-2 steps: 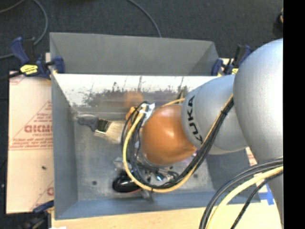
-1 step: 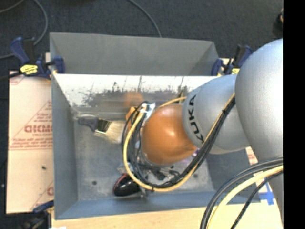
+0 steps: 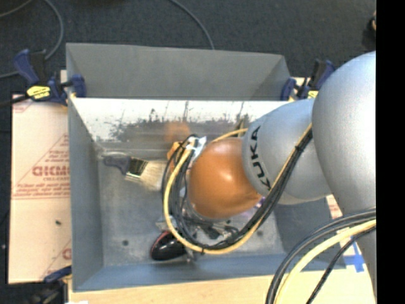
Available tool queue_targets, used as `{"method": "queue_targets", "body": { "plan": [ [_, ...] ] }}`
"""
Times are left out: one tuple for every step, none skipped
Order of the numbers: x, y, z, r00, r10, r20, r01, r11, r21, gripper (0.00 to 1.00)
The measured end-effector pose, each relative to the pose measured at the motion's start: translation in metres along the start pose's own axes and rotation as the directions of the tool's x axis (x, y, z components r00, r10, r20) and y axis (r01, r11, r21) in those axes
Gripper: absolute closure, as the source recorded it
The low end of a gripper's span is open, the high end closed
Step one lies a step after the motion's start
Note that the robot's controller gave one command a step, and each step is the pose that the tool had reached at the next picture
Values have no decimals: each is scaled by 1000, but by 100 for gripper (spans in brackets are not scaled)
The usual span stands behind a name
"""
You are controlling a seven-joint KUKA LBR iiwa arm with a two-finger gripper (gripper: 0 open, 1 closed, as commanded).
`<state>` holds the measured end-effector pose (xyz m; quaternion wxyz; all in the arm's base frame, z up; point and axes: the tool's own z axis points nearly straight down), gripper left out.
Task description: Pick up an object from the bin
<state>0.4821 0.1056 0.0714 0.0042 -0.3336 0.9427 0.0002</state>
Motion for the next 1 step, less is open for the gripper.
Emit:
{"method": "queue_targets", "body": {
  "plan": [
    [1, 0, -3, 1000, 2, 0, -2, 1000, -1, 100]
  ]
}}
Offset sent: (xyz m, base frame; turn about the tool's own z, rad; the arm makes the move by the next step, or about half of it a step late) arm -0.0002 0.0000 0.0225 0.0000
